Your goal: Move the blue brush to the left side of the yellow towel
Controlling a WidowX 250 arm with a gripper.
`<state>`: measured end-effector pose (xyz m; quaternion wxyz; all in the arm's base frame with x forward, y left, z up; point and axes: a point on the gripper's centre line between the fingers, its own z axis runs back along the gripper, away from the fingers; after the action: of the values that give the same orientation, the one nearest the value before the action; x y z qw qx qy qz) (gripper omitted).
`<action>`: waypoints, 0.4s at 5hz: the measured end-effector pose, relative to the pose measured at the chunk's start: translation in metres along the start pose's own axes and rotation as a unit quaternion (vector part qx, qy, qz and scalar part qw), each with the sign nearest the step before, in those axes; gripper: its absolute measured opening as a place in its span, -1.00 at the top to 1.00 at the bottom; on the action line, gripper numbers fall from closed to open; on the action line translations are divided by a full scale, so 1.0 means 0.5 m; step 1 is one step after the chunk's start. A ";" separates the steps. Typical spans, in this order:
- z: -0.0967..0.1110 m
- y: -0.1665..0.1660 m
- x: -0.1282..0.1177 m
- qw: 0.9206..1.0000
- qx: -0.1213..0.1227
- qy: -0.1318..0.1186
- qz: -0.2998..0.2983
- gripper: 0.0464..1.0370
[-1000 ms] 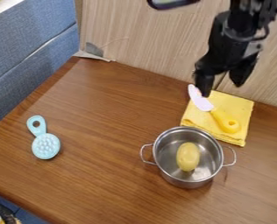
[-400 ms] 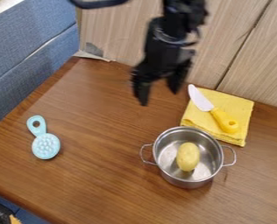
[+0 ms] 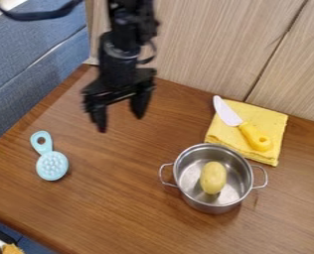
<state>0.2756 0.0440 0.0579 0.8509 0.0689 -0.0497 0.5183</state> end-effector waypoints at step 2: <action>-0.058 0.128 0.040 1.000 0.006 0.014 -0.018 -0.93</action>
<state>0.2283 0.0953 0.0364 0.8602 0.0672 -0.0333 0.5044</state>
